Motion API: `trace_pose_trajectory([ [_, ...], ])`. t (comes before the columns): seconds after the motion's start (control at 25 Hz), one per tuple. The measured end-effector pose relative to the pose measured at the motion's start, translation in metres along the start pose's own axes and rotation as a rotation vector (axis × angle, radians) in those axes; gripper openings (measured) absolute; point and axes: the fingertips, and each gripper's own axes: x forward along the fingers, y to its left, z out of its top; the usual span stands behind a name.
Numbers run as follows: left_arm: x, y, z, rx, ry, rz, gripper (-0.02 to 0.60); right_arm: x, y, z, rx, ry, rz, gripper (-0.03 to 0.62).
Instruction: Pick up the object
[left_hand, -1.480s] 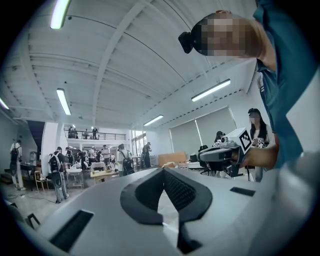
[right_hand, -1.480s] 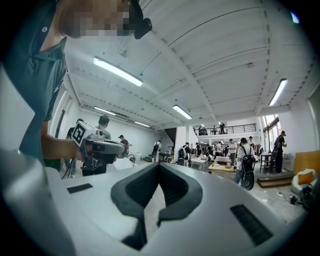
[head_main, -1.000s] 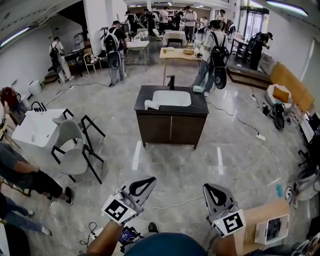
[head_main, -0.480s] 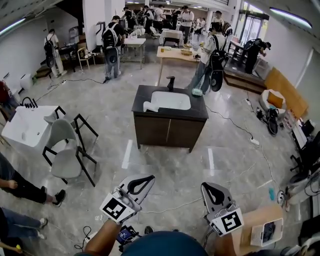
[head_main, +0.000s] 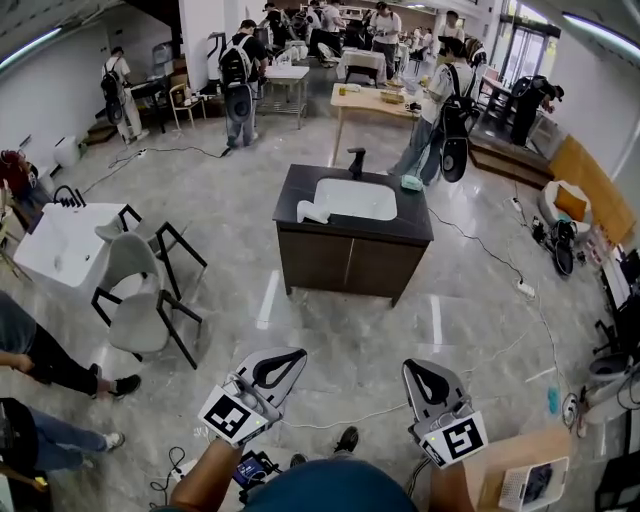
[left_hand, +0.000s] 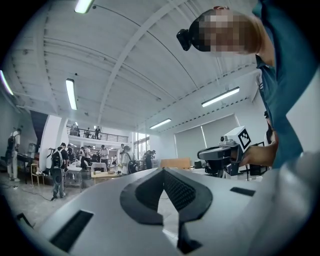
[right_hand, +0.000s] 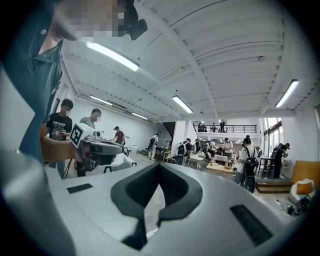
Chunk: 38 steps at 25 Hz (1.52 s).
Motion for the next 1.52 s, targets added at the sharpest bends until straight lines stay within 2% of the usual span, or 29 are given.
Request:
trace_pose_trajectory([
  [0.4, 0.09, 0.009, -0.001, 0.048, 0.034, 0.039, 0.003, 0.025, -0.089, -0.018, 0.02, -0.056, 0.064, 0.014],
  [0.56, 0.114, 0.014, 0.0, 0.059, 0.032, 0.075, 0.003, 0.032, -0.113, -0.024, 0.025, -0.075, 0.087, 0.014],
  [0.72, 0.133, 0.016, -0.002, 0.051, 0.065, 0.072, 0.003, 0.039, -0.132, -0.029, 0.036, -0.079, 0.09, 0.014],
  [1.0, 0.149, 0.046, -0.011, 0.04, 0.052, 0.069, 0.003, 0.066, -0.143, -0.04, 0.044, -0.055, 0.084, 0.014],
  [1.52, 0.153, 0.13, -0.005, 0.033, 0.003, 0.004, 0.003, 0.147, -0.138, -0.017, 0.008, -0.055, 0.031, 0.014],
])
